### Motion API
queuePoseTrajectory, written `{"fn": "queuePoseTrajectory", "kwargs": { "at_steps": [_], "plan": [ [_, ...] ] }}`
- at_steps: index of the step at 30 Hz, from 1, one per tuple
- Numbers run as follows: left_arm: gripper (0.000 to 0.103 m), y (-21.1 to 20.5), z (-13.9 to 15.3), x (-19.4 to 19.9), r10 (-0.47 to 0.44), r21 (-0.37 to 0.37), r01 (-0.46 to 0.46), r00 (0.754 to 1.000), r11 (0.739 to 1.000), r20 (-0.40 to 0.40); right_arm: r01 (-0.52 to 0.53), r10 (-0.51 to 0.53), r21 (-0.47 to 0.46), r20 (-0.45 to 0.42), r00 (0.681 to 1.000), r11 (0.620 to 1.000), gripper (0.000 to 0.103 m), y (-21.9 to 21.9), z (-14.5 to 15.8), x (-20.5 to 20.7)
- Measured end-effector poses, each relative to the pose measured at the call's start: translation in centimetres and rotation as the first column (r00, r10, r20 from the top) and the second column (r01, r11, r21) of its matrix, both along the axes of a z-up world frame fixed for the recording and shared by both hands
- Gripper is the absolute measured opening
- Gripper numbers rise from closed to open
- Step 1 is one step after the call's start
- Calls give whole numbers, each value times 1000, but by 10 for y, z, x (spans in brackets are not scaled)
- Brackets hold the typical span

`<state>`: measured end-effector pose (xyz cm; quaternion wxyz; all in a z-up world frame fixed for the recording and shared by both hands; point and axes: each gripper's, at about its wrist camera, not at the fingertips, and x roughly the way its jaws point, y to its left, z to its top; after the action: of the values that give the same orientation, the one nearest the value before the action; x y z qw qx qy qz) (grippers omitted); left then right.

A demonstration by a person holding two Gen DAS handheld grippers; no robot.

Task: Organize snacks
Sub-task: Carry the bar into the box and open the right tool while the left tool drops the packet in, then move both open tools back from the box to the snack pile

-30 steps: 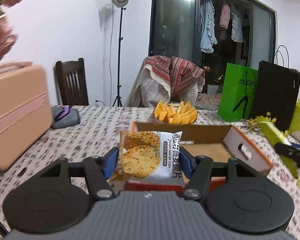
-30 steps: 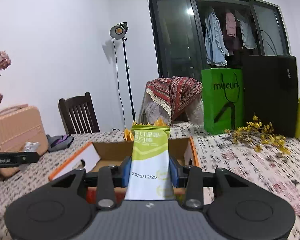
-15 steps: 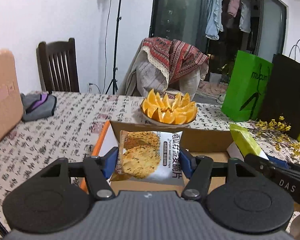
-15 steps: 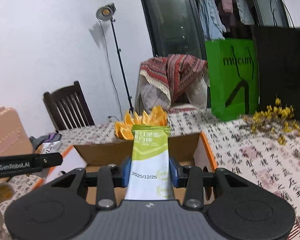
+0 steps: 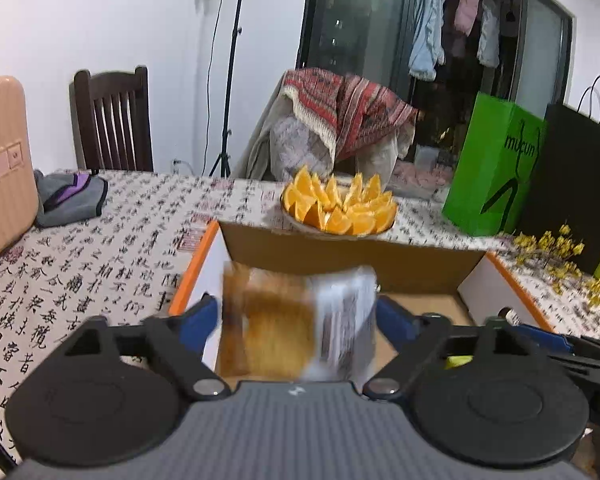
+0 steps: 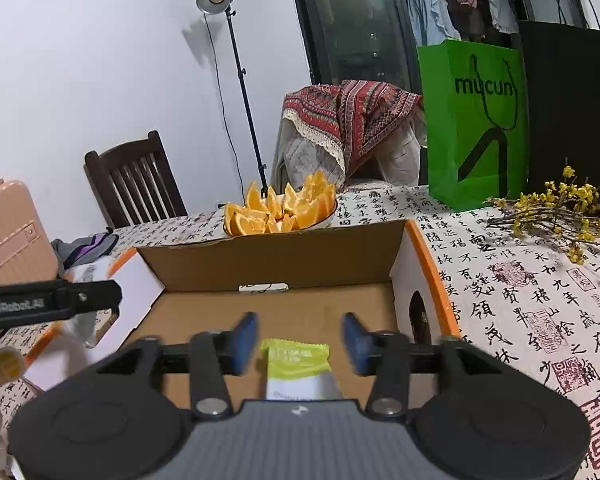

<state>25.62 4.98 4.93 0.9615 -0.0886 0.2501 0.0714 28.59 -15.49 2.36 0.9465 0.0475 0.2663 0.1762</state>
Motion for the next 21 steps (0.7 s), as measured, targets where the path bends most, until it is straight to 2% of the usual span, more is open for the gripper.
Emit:
{"fn": "queuePoseTrajectory", "kwargs": {
  "at_steps": [1, 2, 4, 6, 15, 21],
  "plan": [
    [103, 1, 2, -3, 7, -7, -7, 1000, 1000, 19, 2, -2, 5, 3, 1000, 1000, 86, -1, 0, 0],
    [103, 1, 3, -5, 15, -9, -15, 999, 1000, 32, 4, -4, 8, 5, 1000, 1000, 95, -2, 1, -1],
    [103, 1, 6, -8, 11, -16, -10, 999, 1000, 50, 6, -6, 13, 8, 1000, 1000, 95, -3, 2, -1],
    [103, 1, 8, -9, 11, -21, -10, 998, 1000, 60, 9, -9, 13, 7, 1000, 1000, 102, -3, 3, -1],
    [103, -1, 15, -14, 7, -25, -5, 998, 1000, 70, 14, -15, 15, 44, 999, 1000, 103, -6, 12, -11],
    [103, -8, 35, -29, -14, -13, 15, 994, 1000, 106, 4, -5, 16, 110, 994, 1000, 103, -8, 31, -29]
  ]
}}
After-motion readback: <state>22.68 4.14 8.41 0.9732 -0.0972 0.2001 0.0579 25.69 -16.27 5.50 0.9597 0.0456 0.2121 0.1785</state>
